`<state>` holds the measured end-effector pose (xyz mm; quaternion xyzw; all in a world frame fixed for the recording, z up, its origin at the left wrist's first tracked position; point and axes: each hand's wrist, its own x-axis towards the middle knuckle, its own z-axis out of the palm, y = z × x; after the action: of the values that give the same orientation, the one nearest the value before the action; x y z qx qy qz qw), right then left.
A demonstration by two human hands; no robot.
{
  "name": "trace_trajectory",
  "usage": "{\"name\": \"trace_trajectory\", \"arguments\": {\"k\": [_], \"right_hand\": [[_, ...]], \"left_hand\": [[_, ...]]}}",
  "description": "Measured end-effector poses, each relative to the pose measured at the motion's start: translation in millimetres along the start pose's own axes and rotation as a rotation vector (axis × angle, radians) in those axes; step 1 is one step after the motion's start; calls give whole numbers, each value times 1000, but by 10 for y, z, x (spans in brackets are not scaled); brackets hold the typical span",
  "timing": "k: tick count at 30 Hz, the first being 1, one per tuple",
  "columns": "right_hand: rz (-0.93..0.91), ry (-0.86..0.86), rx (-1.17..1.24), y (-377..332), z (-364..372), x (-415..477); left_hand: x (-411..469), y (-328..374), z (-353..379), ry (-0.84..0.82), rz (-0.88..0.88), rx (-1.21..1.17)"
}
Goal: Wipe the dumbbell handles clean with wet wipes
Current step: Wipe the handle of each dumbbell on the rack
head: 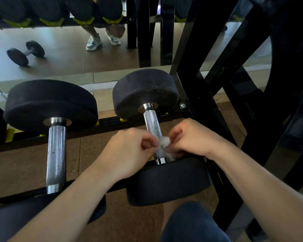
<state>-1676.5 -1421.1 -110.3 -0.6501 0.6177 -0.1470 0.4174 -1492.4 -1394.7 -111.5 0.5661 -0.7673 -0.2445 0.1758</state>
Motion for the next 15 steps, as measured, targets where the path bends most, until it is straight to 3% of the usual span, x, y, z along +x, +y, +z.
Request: {"name": "trace_trajectory", "arguments": {"k": [4,10,15], "right_hand": [[-9,191,230,-37,99,249],[-70,89,207,55,57,11],[-223,325,156,-98,62,324]], "left_hand": [[-17,27,17,47,19,10],[78,-12,39,165,73,48],[108,-18,57,202,89,83]]}}
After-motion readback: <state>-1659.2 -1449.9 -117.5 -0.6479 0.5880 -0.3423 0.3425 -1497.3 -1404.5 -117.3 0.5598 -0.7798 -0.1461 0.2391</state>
